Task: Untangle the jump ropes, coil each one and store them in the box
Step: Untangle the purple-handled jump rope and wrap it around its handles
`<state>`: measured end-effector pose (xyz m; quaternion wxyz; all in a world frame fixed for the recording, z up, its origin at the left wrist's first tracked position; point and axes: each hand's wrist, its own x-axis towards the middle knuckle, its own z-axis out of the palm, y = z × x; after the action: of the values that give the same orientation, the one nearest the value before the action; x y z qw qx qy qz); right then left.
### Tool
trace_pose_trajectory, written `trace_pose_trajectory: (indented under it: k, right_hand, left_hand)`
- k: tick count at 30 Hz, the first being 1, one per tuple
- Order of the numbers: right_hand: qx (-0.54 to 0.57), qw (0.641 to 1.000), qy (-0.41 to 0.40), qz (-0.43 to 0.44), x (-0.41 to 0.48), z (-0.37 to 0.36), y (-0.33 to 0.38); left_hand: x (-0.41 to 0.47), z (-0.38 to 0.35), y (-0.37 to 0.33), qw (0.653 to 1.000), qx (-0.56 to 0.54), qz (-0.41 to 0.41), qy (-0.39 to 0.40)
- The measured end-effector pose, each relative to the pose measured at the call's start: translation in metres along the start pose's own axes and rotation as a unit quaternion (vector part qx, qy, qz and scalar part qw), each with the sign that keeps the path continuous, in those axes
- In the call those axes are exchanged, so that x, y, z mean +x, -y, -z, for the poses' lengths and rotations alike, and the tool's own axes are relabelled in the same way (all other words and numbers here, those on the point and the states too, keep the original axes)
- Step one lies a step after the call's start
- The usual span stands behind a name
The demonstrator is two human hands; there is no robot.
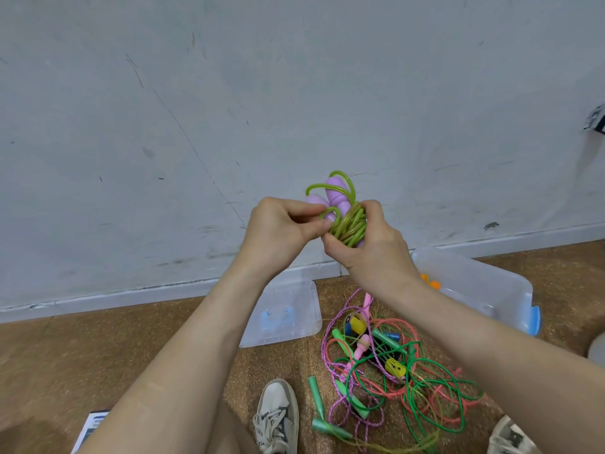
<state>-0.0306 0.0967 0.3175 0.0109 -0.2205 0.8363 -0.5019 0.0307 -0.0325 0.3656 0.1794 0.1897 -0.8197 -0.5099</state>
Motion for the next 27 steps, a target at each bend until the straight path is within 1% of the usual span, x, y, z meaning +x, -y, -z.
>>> trace_pose_trajectory:
  k: [2,5,7,10,12,16,18,22,25,27]
  right_hand:
    - [-0.013,1.0,-0.007,0.015,-0.001,-0.001,0.002]
    - [-0.041,0.998,-0.012,0.045,-0.004,-0.003,0.003]
    - [-0.057,0.997,-0.012,0.053,-0.005,-0.003,0.003]
    - [-0.063,0.997,-0.001,0.046,-0.005,-0.003,0.002]
    - [-0.045,0.999,0.011,0.018,-0.005,-0.004,0.001]
    - [0.028,0.997,0.047,-0.049,-0.004,-0.008,0.0]
    - [0.03,0.996,0.064,-0.062,-0.004,-0.009,-0.002]
    - [0.015,0.994,0.084,-0.065,-0.006,-0.009,-0.002]
    - [-0.006,0.994,0.091,-0.052,-0.006,-0.01,0.0]
    - [-0.023,0.995,0.087,-0.038,-0.006,-0.01,0.001]
  left_hand:
    - [-0.002,-0.003,-0.001,0.999,0.015,-0.009,-0.029]
    - [-0.003,-0.008,-0.001,0.988,0.124,-0.056,-0.071]
    - [-0.003,-0.011,0.0,0.976,0.185,-0.083,-0.078]
    - [-0.004,-0.013,-0.003,0.967,0.223,-0.096,-0.076]
    - [-0.004,-0.013,-0.005,0.968,0.225,-0.091,-0.07]
    - [-0.001,-0.008,-0.007,0.973,0.215,-0.064,-0.049]
    - [-0.001,-0.007,-0.008,0.971,0.23,-0.051,-0.031]
    - [-0.001,-0.005,-0.006,0.968,0.249,-0.015,-0.02]
    - [0.001,-0.004,-0.002,0.975,0.219,0.02,-0.021]
    - [0.0,-0.006,0.0,0.978,0.203,0.024,-0.033]
